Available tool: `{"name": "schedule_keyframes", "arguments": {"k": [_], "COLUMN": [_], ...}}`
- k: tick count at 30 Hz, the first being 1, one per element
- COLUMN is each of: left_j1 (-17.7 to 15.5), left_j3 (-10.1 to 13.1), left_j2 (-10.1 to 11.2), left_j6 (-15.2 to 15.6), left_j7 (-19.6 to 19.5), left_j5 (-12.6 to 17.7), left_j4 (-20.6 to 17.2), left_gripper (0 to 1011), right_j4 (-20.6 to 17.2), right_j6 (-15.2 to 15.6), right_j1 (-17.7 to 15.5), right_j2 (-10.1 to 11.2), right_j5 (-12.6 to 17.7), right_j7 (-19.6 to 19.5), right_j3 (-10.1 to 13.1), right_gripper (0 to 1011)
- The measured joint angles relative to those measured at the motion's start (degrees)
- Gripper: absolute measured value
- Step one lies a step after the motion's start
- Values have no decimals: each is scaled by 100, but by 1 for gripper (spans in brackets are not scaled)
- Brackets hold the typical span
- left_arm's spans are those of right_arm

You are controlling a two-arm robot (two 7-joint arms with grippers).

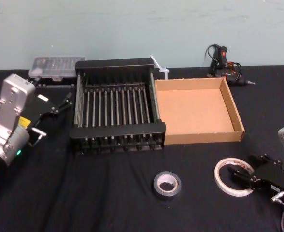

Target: Pick up the white tape and place it into the black box , Pick up the silver tape and place it into the brown box.

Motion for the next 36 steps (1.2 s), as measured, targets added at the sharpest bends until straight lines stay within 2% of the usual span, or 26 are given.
{"name": "schedule_keyframes", "arguments": {"k": [5, 6, 11, 12, 13, 17, 18, 23, 36], "left_j1": [0, 0, 0, 0, 0, 0, 0, 0, 0], "left_j3": [0, 0, 0, 0, 0, 0, 0, 0, 0], "left_j2": [0, 0, 0, 0, 0, 0, 0, 0, 0], "left_j6": [0, 0, 0, 0, 0, 0, 0, 0, 0], "left_j7": [0, 0, 0, 0, 0, 0, 0, 0, 0], "left_j5": [0, 0, 0, 0, 0, 0, 0, 0, 0], "left_j4": [0, 0, 0, 0, 0, 0, 0, 0, 0], "left_gripper": [1001, 1001, 1001, 1001, 1002, 1001, 1001, 1001, 1001], "right_j4": [0, 0, 0, 0, 0, 0, 0, 0, 0], "right_j6": [-1, -2, -2, -2, -2, -2, -2, -2, -1], "right_j1": [0, 0, 0, 0, 0, 0, 0, 0, 0], "right_j2": [0, 0, 0, 0, 0, 0, 0, 0, 0], "right_j5": [1, 1, 1, 1, 1, 1, 1, 1, 1], "right_j7": [0, 0, 0, 0, 0, 0, 0, 0, 0], "right_j3": [0, 0, 0, 0, 0, 0, 0, 0, 0], "right_gripper": [678, 621, 474, 416, 416, 246, 246, 107, 94]}}
